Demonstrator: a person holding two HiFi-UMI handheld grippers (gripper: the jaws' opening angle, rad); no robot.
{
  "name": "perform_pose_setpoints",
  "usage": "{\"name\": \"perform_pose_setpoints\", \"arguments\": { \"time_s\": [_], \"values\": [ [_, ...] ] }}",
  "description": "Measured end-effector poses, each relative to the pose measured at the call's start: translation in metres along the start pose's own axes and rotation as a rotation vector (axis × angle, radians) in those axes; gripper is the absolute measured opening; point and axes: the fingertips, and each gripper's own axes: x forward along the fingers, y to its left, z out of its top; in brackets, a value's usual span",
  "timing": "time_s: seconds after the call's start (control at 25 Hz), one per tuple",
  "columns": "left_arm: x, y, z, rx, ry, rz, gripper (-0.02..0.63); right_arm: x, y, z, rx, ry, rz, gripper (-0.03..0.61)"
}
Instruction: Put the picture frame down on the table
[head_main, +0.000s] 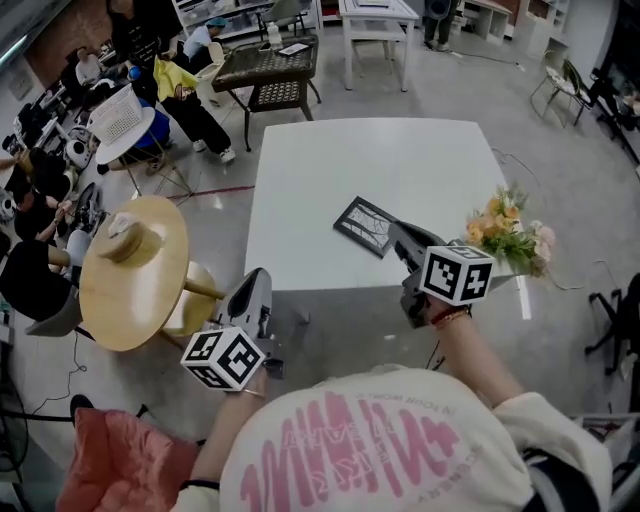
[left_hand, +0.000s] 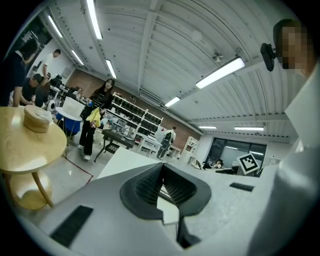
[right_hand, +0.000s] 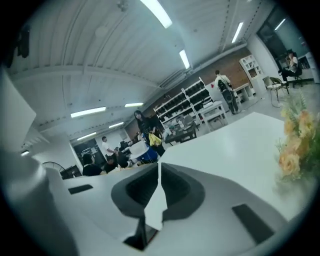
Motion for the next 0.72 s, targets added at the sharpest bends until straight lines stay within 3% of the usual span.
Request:
{"name": "perform_pose_setpoints", "arguments": {
  "time_s": [0.12, 0.2, 0.72],
  "values": [
    [0.005, -0.016, -0.003, 0.024, -0.006, -0.002, 0.003, -0.021, 0.006, 0.029, -0.059, -0.135, 0.036, 0.006],
    [0.008, -0.026, -0.007, 0.03, -0.002, 0.001, 0.003, -0.03, 0.003, 0.039, -0.1, -0.164, 0.039, 0.006],
    [0.006, -0.064, -0.053, -0.047, 0.029, 0.079, 0.003, -0.052, -0.05, 0.012, -0.216, 0.017, -0.028, 0.005]
  ]
}}
